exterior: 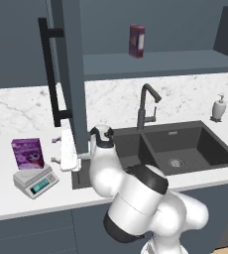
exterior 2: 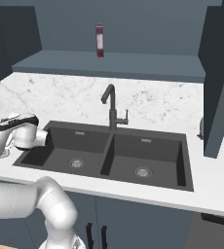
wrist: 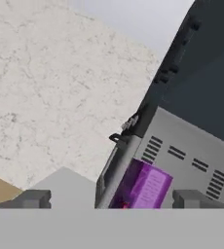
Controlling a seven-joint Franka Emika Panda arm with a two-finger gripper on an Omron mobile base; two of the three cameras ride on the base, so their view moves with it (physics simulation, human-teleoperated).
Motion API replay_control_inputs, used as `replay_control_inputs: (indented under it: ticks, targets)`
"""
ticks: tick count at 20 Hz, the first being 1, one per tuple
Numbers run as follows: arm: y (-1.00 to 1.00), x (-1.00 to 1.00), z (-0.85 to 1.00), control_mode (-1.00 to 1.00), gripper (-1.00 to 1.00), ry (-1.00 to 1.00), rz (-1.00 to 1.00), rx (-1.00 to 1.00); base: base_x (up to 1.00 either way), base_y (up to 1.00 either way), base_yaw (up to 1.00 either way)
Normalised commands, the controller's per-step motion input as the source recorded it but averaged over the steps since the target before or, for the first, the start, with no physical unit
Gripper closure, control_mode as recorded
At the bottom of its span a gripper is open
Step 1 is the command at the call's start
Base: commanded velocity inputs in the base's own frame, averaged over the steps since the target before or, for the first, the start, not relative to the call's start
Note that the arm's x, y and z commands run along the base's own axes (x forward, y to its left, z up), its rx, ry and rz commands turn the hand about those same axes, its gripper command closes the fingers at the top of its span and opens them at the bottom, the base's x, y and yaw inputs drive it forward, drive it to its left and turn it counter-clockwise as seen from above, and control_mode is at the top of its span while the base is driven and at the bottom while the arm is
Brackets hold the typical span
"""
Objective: Pick the cereal and place it on the digital scale for weighing, and close the cabinet.
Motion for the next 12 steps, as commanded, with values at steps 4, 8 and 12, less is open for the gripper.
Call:
replay_control_inputs:
  ticks: [4, 8, 12]
  targets:
    - [-0.5, -0.75, 0.55, -1.0, -1.0, -0.41, 0.0, 0.07, 0.0, 0.0, 0.0]
    - [-0.52, -0.83, 0.86, -1.0, -1.0, -0.41, -0.01, 0.05, 0.0, 0.0, 0.0]
    - [-0.58, -0.65, 1.0, -1.0, -1.0, -0.26, -0.08, 0.04, 0.0, 0.0, 0.0]
